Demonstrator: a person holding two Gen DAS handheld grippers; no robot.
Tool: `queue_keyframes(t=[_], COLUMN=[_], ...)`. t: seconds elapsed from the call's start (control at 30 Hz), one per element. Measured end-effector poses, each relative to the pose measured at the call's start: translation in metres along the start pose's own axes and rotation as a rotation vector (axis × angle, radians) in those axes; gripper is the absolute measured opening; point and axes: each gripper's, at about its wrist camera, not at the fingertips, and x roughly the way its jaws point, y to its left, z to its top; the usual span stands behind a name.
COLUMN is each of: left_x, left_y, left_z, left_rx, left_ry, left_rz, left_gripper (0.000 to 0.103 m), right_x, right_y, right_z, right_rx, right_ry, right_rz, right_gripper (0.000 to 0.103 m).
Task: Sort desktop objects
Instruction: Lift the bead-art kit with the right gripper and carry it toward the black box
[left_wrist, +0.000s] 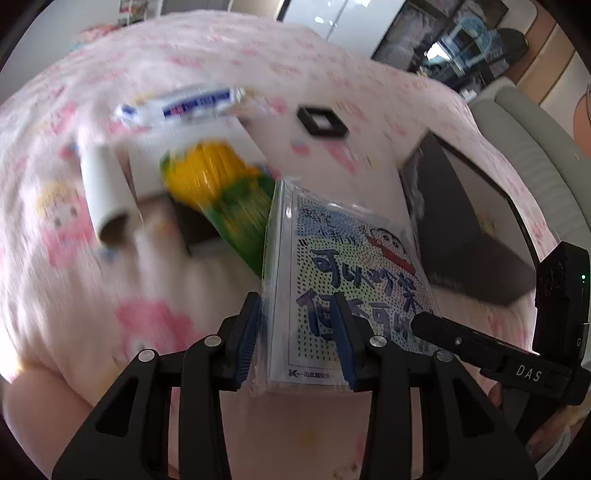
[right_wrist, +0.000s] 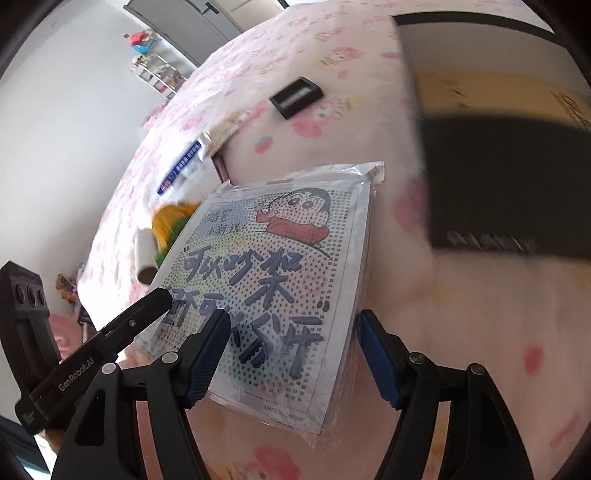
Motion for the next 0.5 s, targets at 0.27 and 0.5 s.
queue_keyframes(t=[0.27, 0.5], left_x=[0.011, 0.028], left_y=[-0.014, -0.005], left_z=[-0.032, -0.014], left_rx=[0.046, 0.014], left_ry=[0.098, 0.06], left_rz=[-0.027, -0.03], left_gripper=[0.038, 0.038], right_x=[-0.03, -0.026], right_y=[-0.03, -0.034], right_z=[-0.046, -0.041], right_rx=[0.032, 0.001], right_ry=[0.016, -0.007], right_rz=[-0.036, -0.159], right_gripper=[0.069, 0.069])
